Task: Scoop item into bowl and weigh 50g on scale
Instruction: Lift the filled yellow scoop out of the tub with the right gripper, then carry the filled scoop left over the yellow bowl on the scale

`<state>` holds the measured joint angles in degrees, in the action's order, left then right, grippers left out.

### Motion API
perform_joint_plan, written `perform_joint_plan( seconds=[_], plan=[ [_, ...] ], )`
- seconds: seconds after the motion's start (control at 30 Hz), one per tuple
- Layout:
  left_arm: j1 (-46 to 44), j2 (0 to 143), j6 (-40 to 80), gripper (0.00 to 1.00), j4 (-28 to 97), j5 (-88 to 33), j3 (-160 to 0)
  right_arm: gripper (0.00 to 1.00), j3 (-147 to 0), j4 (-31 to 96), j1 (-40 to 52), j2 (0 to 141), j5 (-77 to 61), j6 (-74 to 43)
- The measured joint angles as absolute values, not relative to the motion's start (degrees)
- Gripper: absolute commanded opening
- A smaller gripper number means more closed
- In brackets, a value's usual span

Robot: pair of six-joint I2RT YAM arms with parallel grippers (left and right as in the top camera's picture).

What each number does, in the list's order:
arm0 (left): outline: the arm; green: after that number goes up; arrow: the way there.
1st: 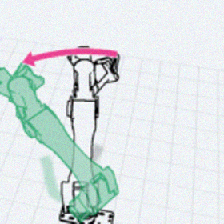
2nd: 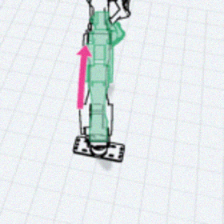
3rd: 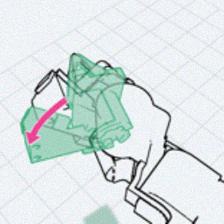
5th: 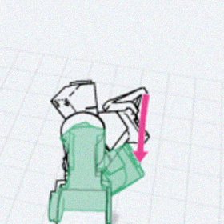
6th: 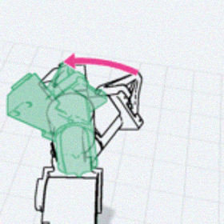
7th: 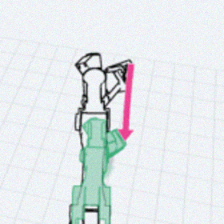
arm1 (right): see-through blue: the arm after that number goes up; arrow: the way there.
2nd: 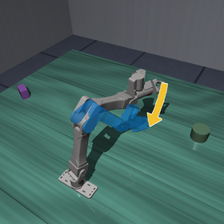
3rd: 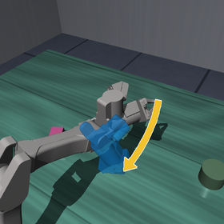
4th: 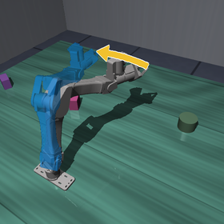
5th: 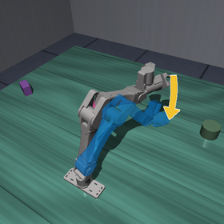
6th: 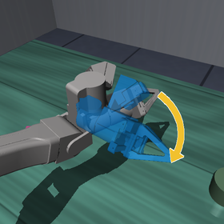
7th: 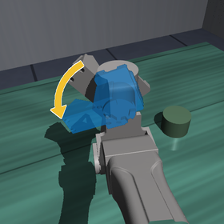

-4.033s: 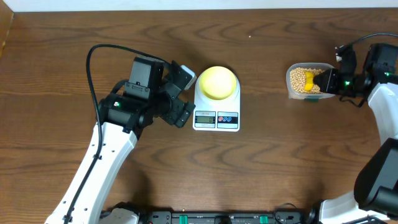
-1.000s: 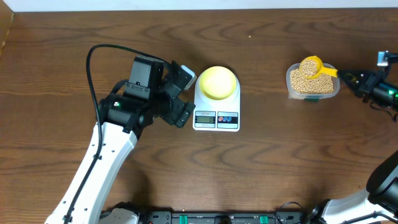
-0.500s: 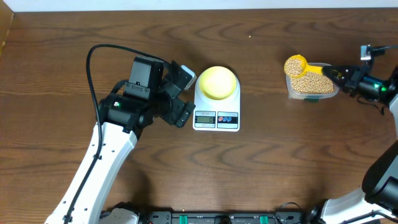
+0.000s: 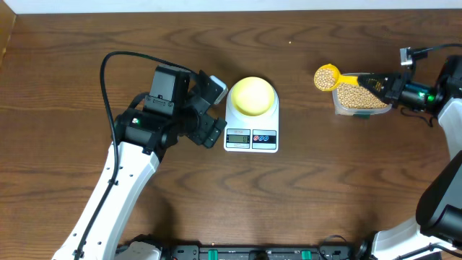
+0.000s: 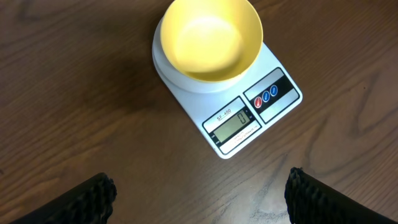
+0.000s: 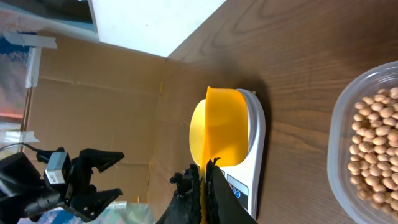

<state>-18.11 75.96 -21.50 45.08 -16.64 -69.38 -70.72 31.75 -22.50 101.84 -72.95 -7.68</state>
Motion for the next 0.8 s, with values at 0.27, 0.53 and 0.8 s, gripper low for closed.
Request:
perform_joint_plan(
  seconds=[0.27,0.53,0.8],
  plan=[
    [-18.11,75.96,-21.50,0.89,45.08,-16.64,-69.38,0.01,-70.72,30.63,-21.26,101.84,-72.93,-8.69],
    [-18.11,75.96,-21.50,0.89,45.06,-16.64,-69.38,0.01,-70.72,28.42,-19.70,101.84,-72.93,-10.76],
    [-18.11,75.96,-21.50,0.89,45.06,-16.64,-69.38,0.01,-70.70,25.19,-17.41,101.84,-72.88,-13.56]
  ],
)
